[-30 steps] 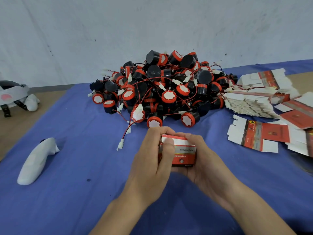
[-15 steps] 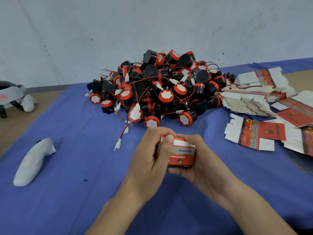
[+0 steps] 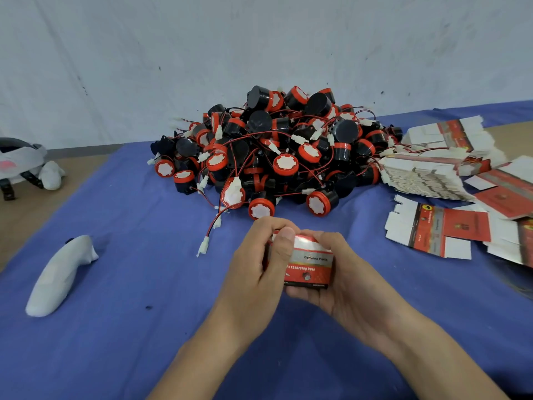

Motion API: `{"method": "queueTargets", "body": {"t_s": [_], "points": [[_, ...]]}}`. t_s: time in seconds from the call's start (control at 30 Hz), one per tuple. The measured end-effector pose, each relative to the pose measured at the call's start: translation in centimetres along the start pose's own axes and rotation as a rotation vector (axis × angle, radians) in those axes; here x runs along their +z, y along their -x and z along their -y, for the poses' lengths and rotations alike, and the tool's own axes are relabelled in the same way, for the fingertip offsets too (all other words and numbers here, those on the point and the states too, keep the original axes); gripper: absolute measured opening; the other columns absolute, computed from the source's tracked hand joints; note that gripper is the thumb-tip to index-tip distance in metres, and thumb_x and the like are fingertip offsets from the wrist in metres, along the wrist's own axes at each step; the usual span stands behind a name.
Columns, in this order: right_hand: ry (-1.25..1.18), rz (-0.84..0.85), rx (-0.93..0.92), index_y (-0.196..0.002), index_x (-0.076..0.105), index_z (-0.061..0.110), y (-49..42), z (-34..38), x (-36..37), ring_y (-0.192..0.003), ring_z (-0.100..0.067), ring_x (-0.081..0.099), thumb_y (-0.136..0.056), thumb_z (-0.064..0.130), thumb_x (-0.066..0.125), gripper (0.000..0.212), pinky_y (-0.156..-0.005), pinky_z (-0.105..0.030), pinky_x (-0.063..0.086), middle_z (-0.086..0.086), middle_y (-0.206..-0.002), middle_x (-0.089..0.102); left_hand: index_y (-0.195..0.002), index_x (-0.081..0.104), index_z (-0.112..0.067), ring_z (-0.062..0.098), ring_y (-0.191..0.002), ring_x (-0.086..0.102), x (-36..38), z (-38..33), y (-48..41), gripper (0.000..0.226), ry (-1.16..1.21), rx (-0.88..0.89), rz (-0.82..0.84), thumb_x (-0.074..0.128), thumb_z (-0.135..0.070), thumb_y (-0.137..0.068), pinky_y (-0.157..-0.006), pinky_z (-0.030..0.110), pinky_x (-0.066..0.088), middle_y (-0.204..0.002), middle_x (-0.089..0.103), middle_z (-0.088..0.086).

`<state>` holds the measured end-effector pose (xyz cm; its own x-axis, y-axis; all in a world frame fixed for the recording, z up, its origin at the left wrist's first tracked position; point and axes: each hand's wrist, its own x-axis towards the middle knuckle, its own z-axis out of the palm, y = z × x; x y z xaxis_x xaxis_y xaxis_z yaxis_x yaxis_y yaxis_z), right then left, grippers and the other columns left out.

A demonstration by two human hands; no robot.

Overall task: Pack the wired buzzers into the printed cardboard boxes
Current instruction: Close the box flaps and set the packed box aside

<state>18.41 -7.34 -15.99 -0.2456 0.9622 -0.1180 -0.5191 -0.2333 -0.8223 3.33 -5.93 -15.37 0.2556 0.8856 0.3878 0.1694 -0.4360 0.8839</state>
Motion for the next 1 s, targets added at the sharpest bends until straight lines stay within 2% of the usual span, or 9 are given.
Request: {"method": "queueTargets", "body": {"t_s": [0.1,0.17,0.33,0.5,0.63,0.7,0.8,0.87,1.0], "points": [[0.009,-0.018,-0.024,-0.106,0.076,0.019,-0.1,-0.3,0.2,-0.094,-0.021,0.074,-0.079,0.043,0.068,0.037,-0.072,-0.031,0.06,-0.011,-0.108,0.075,-0.1,0.059,-0.039,0.007,-0.098,0.065,0.0,-0.1,0.1,0.019,0.062,-0.024,0.031,0.042,-0.031,-0.095,-0.076,0.024,0.057,-0.105,0.064,-0.017],[0.013,-0.033,-0.038,-0.109,0.075,0.017,-0.1,-0.5,0.3,-0.095,-0.022,0.074,-0.081,0.043,0.069,0.039,-0.072,-0.032,0.059,-0.011,-0.108,0.074,-0.097,0.061,-0.033,0.005,-0.091,0.065,0.1,-0.3,0.2,0.021,0.115,-0.04,0.021,0.042,-0.024,-0.091,-0.072,0.022,0.057,-0.1,0.065,-0.013],[0.056,-0.055,-0.07,-0.12,0.065,0.009,-0.4,-1.0,0.4,-0.099,-0.028,0.072,-0.09,0.04,0.066,0.043,-0.074,-0.035,0.059,-0.014,-0.113,0.072,-0.088,0.063,-0.018,0.002,-0.078,0.067,0.2,-0.5,-0.1,0.022,0.253,-0.121,-0.03,0.042,-0.019,-0.083,-0.062,0.018,0.054,-0.092,0.069,-0.009],[0.082,-0.047,-0.086,-0.119,0.062,0.008,-0.5,-1.5,0.7,-0.097,-0.028,0.072,-0.087,0.039,0.065,0.045,-0.074,-0.035,0.059,-0.015,-0.113,0.071,-0.078,0.065,-0.016,0.007,-0.085,0.067,0.0,0.0,-0.4,0.023,0.289,-0.206,-0.076,0.042,-0.02,-0.072,-0.063,0.022,0.056,-0.104,0.068,-0.006],[0.047,-0.038,-0.075,-0.115,0.069,0.01,-0.5,-1.1,0.4,-0.101,-0.027,0.071,-0.093,0.035,0.06,0.034,-0.078,-0.038,0.06,-0.014,-0.114,0.071,-0.09,0.065,-0.025,0.007,-0.093,0.067,0.0,0.1,0.0,0.021,0.198,-0.097,0.017,0.045,-0.024,-0.084,-0.072,0.022,0.056,-0.104,0.066,-0.011],[-0.013,0.001,-0.059,-0.119,0.069,0.009,-0.4,-0.9,0.4,-0.111,-0.031,0.069,-0.092,0.037,0.06,0.04,-0.086,-0.044,0.06,-0.017,-0.122,0.07,-0.102,0.061,-0.033,0.013,-0.103,0.064,0.1,0.4,0.2,0.019,0.058,-0.017,0.031,0.048,-0.035,-0.088,-0.078,0.03,0.058,-0.109,0.063,-0.013],[-0.087,0.07,-0.047,-0.121,0.068,0.005,-0.3,-0.9,0.7,-0.115,-0.033,0.067,-0.095,0.038,0.054,0.045,-0.083,-0.04,0.059,-0.024,-0.126,0.067,-0.107,0.055,-0.04,0.019,-0.111,0.06,0.2,0.9,0.3,0.017,-0.159,0.124,-0.038,0.047,-0.041,-0.092,-0.08,0.041,0.058,-0.114,0.059,-0.014],[-0.089,0.104,-0.029,-0.122,0.068,0.005,-0.1,-0.9,0.8,-0.115,-0.032,0.067,-0.097,0.038,0.054,0.044,-0.084,-0.038,0.059,-0.023,-0.127,0.067,-0.103,0.056,-0.039,0.021,-0.108,0.06,0.2,0.8,0.1,0.014,-0.229,0.199,-0.106,0.045,-0.043,-0.095,-0.077,0.042,0.057,-0.109,0.06,-0.014],[-0.108,0.111,0.026,-0.127,0.065,0.004,-0.1,-1.1,0.7,-0.119,-0.031,0.065,-0.093,0.035,0.059,0.046,-0.088,-0.04,0.058,-0.024,-0.132,0.063,-0.091,0.06,-0.027,0.027,-0.089,0.064,0.4,0.8,-0.2,0.028,-0.218,0.244,-0.177,0.038,-0.044,-0.099,-0.066,0.047,0.054,-0.091,0.064,-0.006]]}}
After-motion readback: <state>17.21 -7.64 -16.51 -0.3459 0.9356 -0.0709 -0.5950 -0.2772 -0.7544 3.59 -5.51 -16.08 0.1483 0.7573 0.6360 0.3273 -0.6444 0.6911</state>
